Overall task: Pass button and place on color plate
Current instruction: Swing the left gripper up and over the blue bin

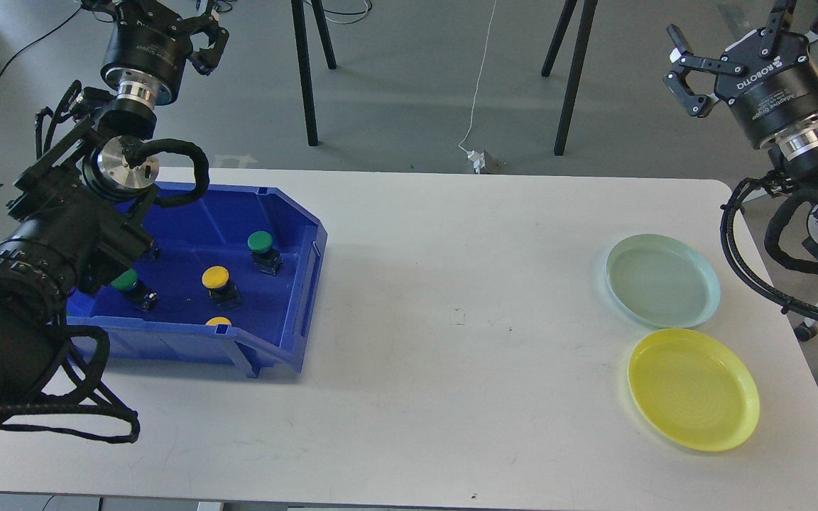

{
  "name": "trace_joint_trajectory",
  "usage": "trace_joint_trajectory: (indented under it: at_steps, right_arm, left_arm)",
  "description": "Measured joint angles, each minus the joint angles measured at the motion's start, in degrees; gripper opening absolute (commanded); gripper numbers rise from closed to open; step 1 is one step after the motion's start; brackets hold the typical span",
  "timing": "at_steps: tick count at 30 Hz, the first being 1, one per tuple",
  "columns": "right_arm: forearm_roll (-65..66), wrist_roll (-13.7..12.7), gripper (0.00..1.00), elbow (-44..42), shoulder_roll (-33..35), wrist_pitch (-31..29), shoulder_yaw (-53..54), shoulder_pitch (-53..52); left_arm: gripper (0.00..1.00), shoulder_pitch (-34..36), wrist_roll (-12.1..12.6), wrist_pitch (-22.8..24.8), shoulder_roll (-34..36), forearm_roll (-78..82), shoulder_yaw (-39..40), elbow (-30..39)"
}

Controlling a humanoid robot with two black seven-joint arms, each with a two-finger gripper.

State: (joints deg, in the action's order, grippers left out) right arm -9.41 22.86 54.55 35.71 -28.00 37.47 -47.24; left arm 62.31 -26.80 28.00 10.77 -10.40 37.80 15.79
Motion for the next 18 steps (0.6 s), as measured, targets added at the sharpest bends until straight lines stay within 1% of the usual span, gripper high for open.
trace_joint_trajectory:
  at_steps: [2,6,10,13,15,16,18]
  right_arm:
    - [0.0,0.0,0.99,0.0,0.0,0.0,0.0,0.0]
    - [0.0,0.0,0.99,0.8,0.4,0.0,0.0,0.4]
    - [0.0,0.1,0.99,2.6,1.1,0.0,0.4,1.6]
    - [-0.1,0.6,0.99,5.0,1.6,0.0,1.2,3.2]
    - [0.0,1.0,0.99,5.7,1.6,0.0,1.6,4.1]
    - [0.0,1.1,0.99,5.7,1.6,0.0,1.9,4.5]
    - [0.0,1.3,0.99,5.7,1.7,0.0,2.5,5.0]
  left_arm:
    - [1.0,0.5,-0.9,0.0,-0.2,0.0,0.5,0.0]
    - [1.0,2.7,-1.2,0.0,-0.8,0.7,0.1,0.3]
    - [1.0,6.0,-1.2,0.0,0.4,6.6,-4.7,4.5]
    - [1.0,8.3,-1.2,0.0,4.0,12.9,-7.4,11.6]
    - [1.0,9.0,-1.2,0.0,7.4,17.2,-8.4,19.1]
    - [1.0,9.3,-1.2,0.0,10.2,19.8,-9.4,22.6]
    - [1.0,10.7,-1.2,0.0,15.1,24.4,-13.2,29.8]
